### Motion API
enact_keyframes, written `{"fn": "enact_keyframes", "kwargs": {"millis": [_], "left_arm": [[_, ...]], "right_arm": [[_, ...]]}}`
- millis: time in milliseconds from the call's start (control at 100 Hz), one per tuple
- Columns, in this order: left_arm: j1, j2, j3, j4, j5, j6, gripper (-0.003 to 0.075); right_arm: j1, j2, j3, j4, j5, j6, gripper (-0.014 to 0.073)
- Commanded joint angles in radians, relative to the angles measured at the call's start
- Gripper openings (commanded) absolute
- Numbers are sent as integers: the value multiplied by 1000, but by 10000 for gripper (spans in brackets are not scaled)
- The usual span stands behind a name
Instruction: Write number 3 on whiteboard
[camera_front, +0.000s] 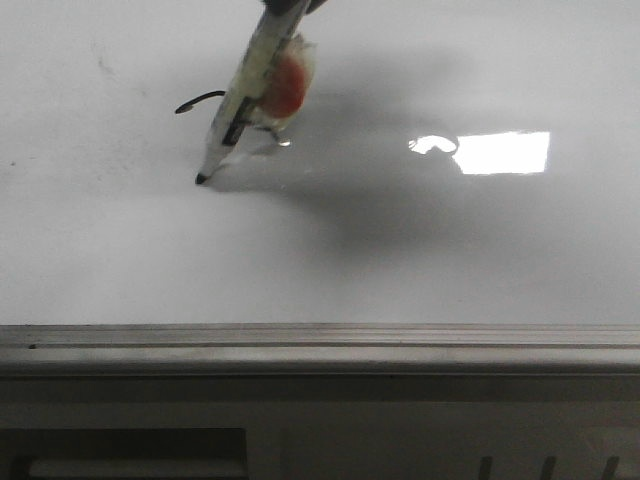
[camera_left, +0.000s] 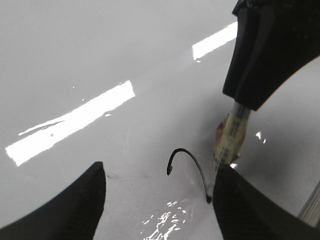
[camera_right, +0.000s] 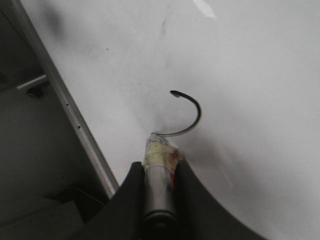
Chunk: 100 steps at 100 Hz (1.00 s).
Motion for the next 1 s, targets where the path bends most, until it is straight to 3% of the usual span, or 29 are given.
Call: {"fn": "enact_keyframes", "kwargs": {"millis": [0,290,560,830,990], "left_arm": [[3,-1,-29,-12,-81,-9,419],[3,-1,-29,-12,-81,-9,419],[3,-1,-29,-10,-77,-9,419],[-3,3,-29,27,-60,-9,419],[-66,23,-29,41,-67,-9,419]], "right_arm": [[-6,-6,-18,-38,-76,-5,-66],[-14,-39,-4,-35,64,25,-66],[49,33,37,-24,-148,25,-66],[76,-16,12,2,-147,25,-66],[115,-63,12,19,-108,25,-66]]}}
